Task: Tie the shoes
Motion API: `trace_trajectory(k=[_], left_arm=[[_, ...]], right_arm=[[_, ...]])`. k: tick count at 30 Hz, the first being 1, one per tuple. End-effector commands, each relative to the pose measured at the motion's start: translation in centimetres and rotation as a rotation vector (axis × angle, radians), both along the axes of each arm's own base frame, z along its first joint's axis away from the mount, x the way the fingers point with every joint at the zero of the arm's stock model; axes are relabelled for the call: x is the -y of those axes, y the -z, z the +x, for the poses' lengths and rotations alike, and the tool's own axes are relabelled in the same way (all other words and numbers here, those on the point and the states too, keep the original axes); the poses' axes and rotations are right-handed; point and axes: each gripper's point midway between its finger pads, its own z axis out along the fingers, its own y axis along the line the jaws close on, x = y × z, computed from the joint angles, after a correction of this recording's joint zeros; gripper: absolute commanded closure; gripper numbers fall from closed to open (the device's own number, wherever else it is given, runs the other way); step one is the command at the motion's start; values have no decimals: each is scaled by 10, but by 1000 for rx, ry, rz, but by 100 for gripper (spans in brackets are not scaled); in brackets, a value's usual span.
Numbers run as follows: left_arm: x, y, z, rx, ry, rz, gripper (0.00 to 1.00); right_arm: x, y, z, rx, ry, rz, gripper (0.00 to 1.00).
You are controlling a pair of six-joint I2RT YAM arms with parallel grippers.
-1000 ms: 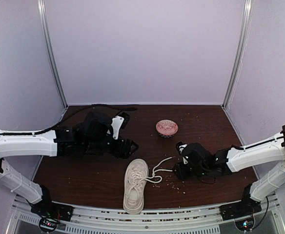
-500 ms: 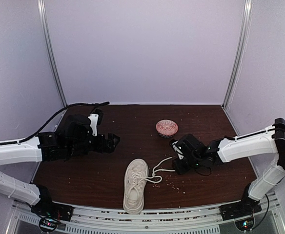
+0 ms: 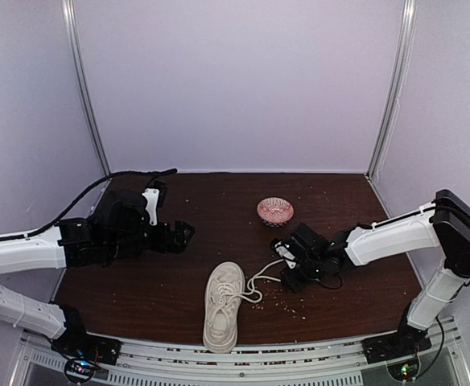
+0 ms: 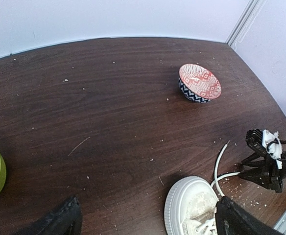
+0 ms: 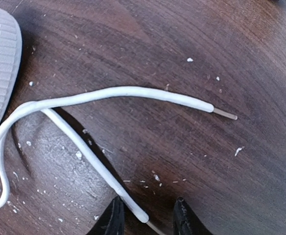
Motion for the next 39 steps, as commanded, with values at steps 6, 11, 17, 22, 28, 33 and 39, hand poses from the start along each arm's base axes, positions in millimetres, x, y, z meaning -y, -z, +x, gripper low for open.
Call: trace_trajectory(k=[6,11,17,22,28,33,39], left_arm=[[5,3,2,-20,5,17,3],[18,3,6,-37,47,52,6],[51,1,5,-64,150,64,14],[100,2,-3,-100,256,112,19],[164,34,-14,-214,386,241,31],[186,56,-21,-290,432,312,42],[195,84,-36,-407,480,328,48]], right_arm=[[0,11,-24,-82,-70,0,67],[5,15,-25,-84,-43,-17,98],[22,-18,-36,-48,38,49,100],[50,-36,-52,-39,144,118,100],[72,-38,-69,-50,236,199,100],[79,-45,-74,-39,271,263,100],[78,-52,-73,-20,271,299,100]])
